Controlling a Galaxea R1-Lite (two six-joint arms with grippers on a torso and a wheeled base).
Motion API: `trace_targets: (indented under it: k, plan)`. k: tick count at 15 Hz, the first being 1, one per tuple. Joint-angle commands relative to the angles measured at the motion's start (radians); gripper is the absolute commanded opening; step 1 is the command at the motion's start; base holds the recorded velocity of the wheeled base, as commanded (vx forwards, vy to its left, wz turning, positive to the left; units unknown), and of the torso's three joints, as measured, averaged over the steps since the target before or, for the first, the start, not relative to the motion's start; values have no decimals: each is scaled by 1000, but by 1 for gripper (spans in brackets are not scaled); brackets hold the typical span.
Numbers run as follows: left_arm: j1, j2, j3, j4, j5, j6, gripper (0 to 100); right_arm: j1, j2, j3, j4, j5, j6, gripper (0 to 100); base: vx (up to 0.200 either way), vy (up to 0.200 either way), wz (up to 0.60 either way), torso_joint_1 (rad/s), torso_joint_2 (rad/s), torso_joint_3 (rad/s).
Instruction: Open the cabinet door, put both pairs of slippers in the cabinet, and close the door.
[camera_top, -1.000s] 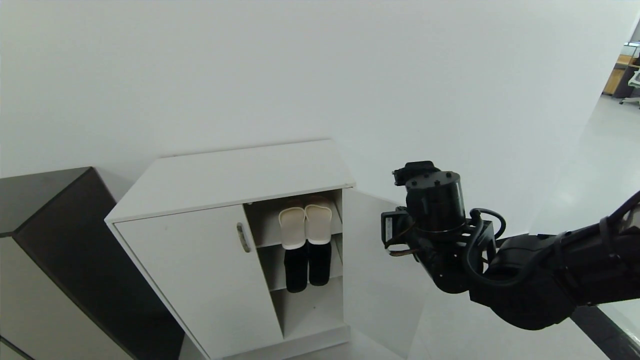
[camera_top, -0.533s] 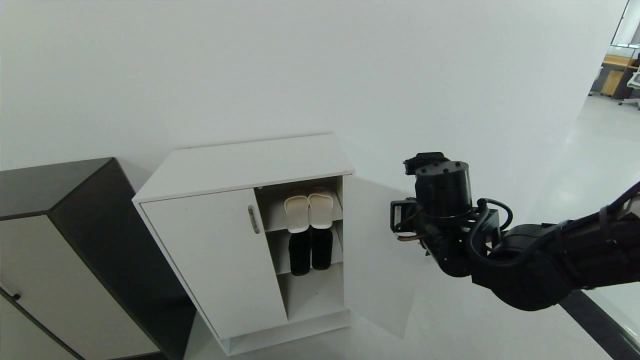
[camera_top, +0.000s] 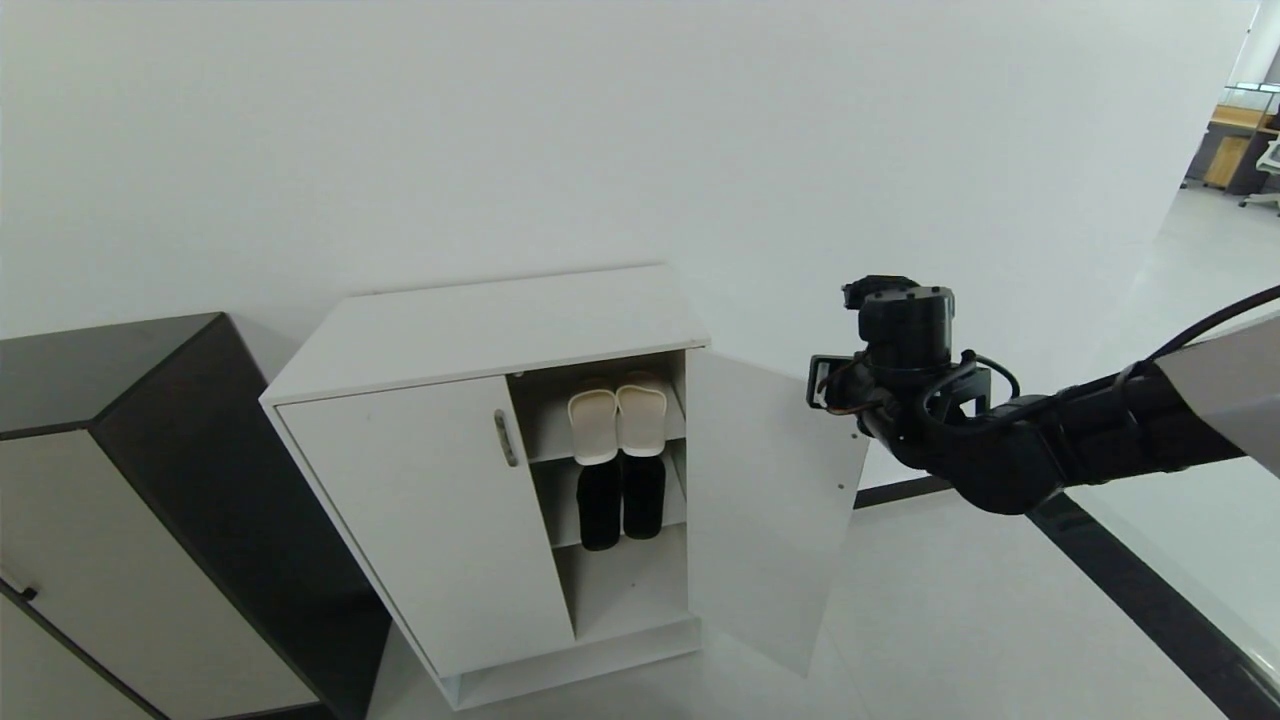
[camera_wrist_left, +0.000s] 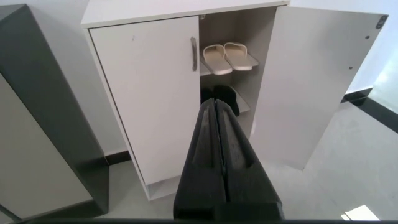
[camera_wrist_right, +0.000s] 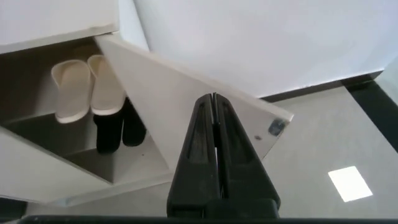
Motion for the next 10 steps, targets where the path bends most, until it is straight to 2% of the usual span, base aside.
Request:
trace_targets:
  k: [1,6,10]
  plan:
    - [0,0,0,-1,1,0,0,-40,52,-23,-2,13,6,0,0,0,0,0,0,0]
    - [0,0,0,-1,1,-2,0,-95,152,-89,-28,18,24,0,0,0,0,0,0,0]
    - [0,0,0,1,1,-2,0,-118,193,-91,-66,76,22,0,0,0,0,0,0,0]
